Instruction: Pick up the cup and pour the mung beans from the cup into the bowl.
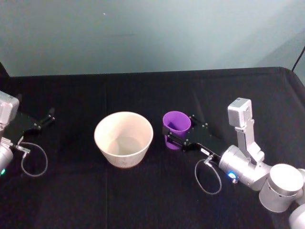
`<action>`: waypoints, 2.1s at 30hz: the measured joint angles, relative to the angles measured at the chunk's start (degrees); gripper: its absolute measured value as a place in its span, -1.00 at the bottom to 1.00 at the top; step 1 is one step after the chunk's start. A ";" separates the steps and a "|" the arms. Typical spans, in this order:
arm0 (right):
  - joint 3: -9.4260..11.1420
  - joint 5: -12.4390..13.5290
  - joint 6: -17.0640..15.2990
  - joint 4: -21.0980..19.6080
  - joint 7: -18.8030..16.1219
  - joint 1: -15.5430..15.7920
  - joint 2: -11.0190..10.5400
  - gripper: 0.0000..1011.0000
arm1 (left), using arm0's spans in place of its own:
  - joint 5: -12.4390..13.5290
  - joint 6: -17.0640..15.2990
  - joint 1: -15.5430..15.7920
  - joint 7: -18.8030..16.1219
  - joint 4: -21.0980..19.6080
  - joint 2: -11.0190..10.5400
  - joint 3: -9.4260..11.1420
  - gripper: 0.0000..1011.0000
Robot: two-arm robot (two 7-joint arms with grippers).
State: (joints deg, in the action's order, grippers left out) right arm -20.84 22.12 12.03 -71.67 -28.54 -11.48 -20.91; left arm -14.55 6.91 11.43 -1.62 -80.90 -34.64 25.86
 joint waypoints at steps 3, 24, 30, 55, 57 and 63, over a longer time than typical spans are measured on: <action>0.00 0.01 0.00 -0.02 0.01 0.00 -0.01 0.52 | 0.00 0.00 0.00 0.00 0.00 0.00 0.00 0.98; 3.33 -0.34 -4.40 -10.05 1.92 2.37 -2.73 0.45 | 0.00 0.00 0.00 0.00 0.00 0.00 0.00 0.98; 5.61 1.49 -10.28 -18.55 2.33 2.99 -6.08 0.45 | 0.00 0.00 0.00 0.00 0.00 0.00 0.00 0.98; 8.69 7.09 -20.24 -29.60 3.97 0.98 -10.69 0.45 | 0.00 0.00 0.00 0.00 0.00 0.00 0.00 0.98; 8.67 7.03 -20.20 -29.53 3.96 1.02 -10.65 0.45 | 0.00 0.00 0.00 0.00 0.00 0.00 0.00 0.98; 8.63 6.89 -20.11 -29.44 3.94 1.05 -10.57 0.45 | 0.00 0.00 0.00 0.00 0.00 0.00 0.00 0.98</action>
State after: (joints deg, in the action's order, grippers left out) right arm -12.21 29.02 -8.08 -101.10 -24.60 -10.43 -31.48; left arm -14.55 6.91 11.43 -1.62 -80.90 -34.65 25.86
